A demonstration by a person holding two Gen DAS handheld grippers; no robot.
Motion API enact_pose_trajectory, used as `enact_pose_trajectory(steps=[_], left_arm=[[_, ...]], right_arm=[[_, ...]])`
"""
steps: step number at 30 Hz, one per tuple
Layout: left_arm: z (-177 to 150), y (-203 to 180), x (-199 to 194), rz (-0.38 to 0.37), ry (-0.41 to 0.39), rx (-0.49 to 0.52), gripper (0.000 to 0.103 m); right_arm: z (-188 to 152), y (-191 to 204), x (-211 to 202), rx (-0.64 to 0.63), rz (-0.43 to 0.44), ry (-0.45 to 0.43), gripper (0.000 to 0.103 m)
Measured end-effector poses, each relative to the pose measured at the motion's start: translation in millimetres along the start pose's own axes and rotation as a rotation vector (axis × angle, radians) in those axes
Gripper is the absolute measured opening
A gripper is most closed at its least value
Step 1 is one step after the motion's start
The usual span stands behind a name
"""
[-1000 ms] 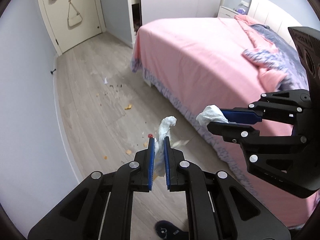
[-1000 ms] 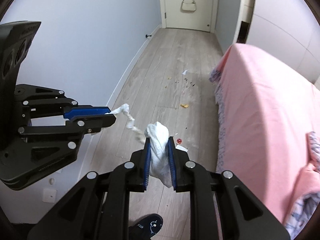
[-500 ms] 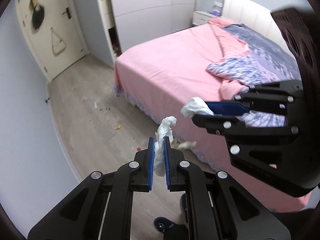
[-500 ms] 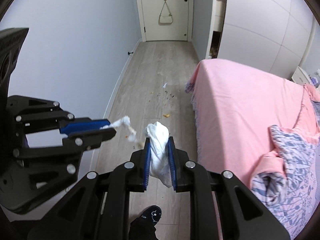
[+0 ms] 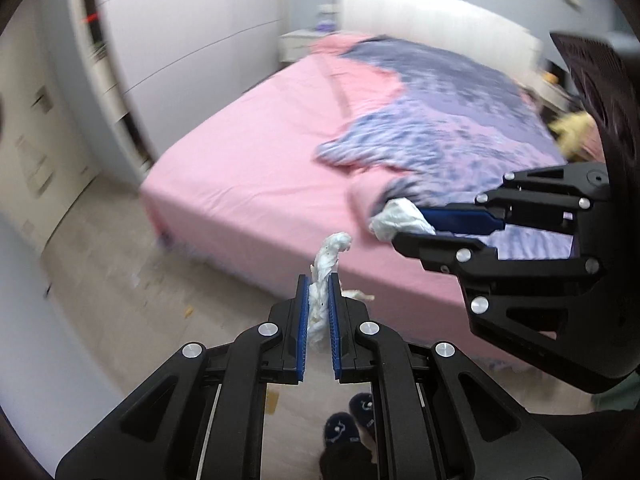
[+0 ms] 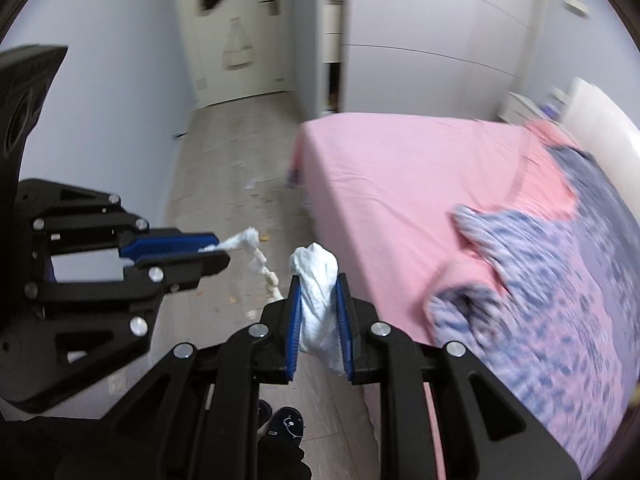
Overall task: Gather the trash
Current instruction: 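Carry both held tissues across the room to the blue-rimmed trash bin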
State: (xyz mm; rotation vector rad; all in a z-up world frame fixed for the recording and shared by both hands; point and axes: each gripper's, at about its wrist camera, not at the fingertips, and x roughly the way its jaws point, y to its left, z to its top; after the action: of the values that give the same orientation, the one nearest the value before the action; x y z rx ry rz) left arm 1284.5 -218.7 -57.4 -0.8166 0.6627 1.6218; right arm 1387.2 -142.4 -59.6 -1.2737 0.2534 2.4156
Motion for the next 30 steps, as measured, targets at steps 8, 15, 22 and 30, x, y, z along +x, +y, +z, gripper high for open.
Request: enact_pose_trajectory(steps=[8, 15, 22, 30], left_arm=[[31.4, -78.3, 6.3, -0.259, -0.071, 0.375, 0.008], [31.7, -179.3, 2.0, -0.466, -0.091, 0.62, 0.008], [-7.6, -315.5, -27.9, -0.693, -0.094, 0.878, 0.008], [-69.3, -451.3, -75.0, -0.845, -0.098, 1.041, 0.008]], right_arm=[[-63.6, -48.7, -50.7, 0.348, -0.324, 0.018, 0.017], [-142.5, -65.0, -126.3, 0.632, -0.559, 0.013, 0.017], [-240.7, -66.2, -202.9, 0.892, -0.757, 0.03, 0.017], [-368.1, -59.1, -288.4, 1.138, -0.928, 0.017, 0.017]])
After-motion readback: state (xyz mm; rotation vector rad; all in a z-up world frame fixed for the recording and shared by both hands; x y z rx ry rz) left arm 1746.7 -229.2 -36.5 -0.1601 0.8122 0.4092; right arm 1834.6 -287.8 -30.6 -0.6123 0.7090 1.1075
